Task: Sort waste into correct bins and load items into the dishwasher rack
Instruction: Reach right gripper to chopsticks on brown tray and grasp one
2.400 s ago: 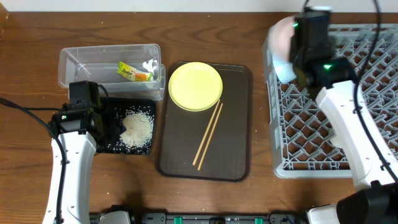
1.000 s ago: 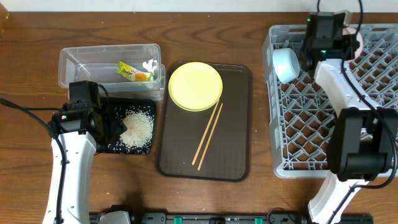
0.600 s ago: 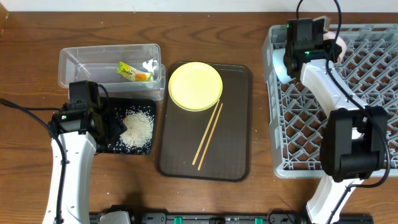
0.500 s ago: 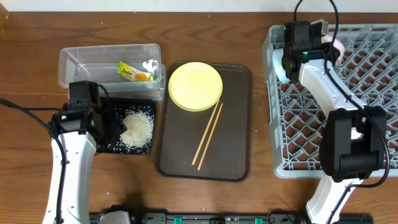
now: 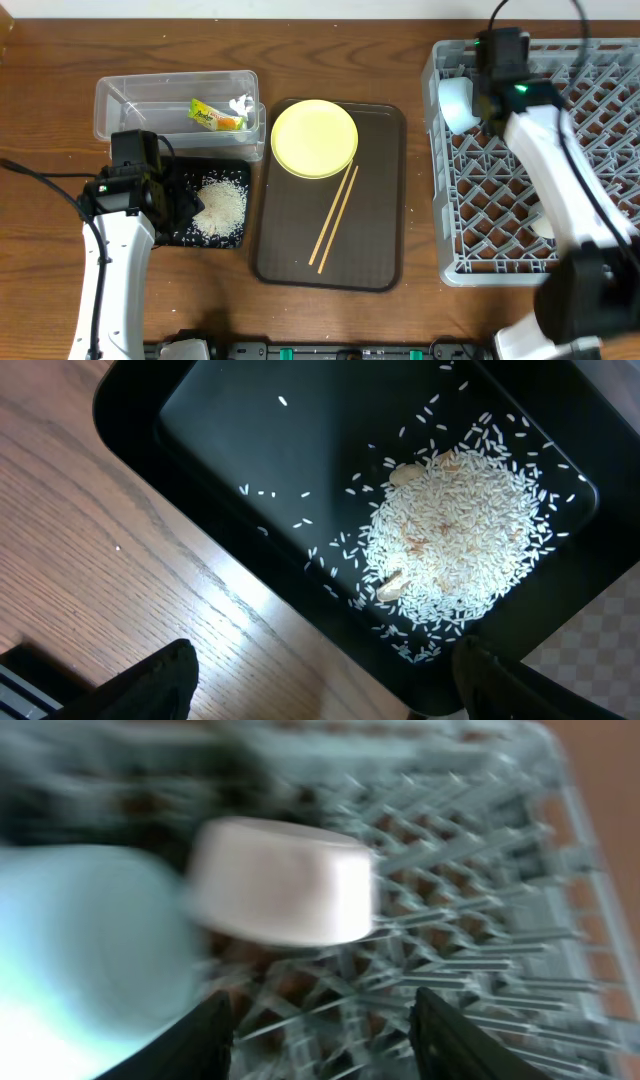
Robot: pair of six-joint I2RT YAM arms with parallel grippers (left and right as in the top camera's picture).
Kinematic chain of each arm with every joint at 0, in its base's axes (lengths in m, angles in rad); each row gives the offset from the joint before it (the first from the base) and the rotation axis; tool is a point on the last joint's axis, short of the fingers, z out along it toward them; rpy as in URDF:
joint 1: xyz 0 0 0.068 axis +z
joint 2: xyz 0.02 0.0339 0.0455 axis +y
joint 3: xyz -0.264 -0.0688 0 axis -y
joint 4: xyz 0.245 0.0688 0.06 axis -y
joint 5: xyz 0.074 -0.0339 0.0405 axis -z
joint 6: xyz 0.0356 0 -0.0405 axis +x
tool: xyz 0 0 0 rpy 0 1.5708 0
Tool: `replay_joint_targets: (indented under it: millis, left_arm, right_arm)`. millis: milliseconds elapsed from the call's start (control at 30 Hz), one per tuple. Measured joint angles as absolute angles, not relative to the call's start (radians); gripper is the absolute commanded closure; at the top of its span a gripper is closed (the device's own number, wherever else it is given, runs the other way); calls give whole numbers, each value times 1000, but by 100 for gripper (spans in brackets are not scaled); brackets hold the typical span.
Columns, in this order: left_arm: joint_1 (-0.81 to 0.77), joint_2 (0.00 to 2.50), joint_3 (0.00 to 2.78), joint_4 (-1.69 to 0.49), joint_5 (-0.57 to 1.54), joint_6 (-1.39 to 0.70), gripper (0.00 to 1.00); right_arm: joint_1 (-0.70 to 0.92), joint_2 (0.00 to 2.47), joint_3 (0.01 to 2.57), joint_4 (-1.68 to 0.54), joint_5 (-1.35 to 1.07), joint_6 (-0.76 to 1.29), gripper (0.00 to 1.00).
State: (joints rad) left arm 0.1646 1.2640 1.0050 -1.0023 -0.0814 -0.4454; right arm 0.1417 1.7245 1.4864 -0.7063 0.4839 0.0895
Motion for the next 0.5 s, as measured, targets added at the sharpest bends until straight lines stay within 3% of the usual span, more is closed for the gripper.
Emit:
replay_joint_targets:
  millis: [233, 500]
  left_arm:
    - [165, 1264, 1005, -1003, -82, -445, 16]
    - [165, 1264, 1005, -1002, -81, -445, 16]
  right_arm:
    - [195, 1588, 1492, -842, -14, 145, 43]
    - [382, 1645, 1452, -938, -210, 242, 47]
